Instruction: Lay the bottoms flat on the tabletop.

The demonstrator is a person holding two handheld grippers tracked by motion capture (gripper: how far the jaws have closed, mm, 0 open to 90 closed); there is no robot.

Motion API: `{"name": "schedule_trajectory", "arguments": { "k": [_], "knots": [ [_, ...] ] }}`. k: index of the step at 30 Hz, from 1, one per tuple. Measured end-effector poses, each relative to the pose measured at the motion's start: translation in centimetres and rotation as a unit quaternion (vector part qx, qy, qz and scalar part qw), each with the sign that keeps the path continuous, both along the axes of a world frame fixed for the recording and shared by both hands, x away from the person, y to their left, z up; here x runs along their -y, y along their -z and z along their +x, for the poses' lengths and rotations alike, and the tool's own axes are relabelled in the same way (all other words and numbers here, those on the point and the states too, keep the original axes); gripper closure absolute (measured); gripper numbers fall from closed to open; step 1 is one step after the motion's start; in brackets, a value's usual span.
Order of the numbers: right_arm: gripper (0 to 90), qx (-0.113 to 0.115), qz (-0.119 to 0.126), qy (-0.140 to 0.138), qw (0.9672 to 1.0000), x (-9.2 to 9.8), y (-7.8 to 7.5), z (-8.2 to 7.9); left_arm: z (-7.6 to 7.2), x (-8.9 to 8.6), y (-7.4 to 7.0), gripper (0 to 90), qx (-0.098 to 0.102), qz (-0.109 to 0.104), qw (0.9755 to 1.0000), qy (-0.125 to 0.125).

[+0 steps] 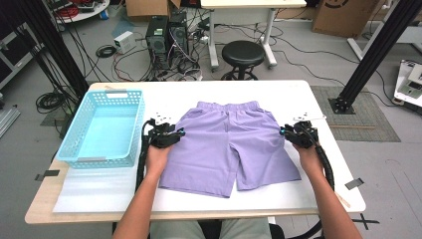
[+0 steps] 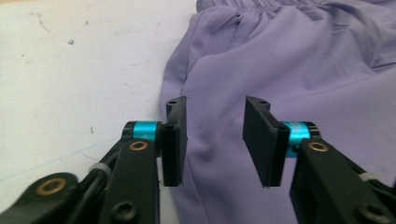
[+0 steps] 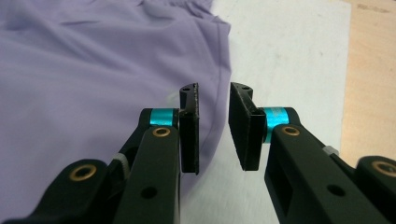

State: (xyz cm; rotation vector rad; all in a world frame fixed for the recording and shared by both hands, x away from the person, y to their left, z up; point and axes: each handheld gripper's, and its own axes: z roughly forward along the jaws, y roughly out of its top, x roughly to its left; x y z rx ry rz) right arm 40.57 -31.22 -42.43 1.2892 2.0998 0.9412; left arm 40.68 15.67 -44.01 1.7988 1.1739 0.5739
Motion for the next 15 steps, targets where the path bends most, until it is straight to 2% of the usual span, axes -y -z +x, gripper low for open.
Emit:
{"name": "schedule_trajectory", "arguments": {
  "k": [3, 8, 10, 11, 13, 15],
  "knots": [
    [74.3, -0.005, -0.008, 0.0, 1.0, 0.3, 0.1, -1.9, -1.1, -0.1, -0.4, 51.6, 0.018, -0.008, 0.9998, 0.01],
    [71.0, -0.011, 0.003, -0.001, 0.9999, 1.4, 1.0, -5.7, -3.3, 0.0, -0.6, 50.0, 0.039, -0.01, 0.9989, 0.022],
    [71.0, -0.014, 0.002, -0.002, 0.9999, 1.8, 1.3, -7.2, -4.1, -0.1, -0.6, 49.9, 0.039, -0.008, 0.9988, 0.029],
    [71.0, -0.013, 0.004, -0.003, 0.9999, 2.1, 1.4, -7.9, -4.6, -0.2, -0.7, 49.4, 0.046, -0.01, 0.9985, 0.028],
    [71.1, -0.014, 0.011, -0.004, 0.9998, 2.4, 1.4, -9.1, -5.3, -0.4, -0.8, 49.2, 0.046, -0.019, 0.9983, 0.028],
    [71.1, -0.017, 0.018, -0.009, 0.9996, 2.7, 1.3, -10.4, -6.0, -0.4, -0.8, 48.4, 0.046, -0.02, 0.9983, 0.029]
  ]
}}
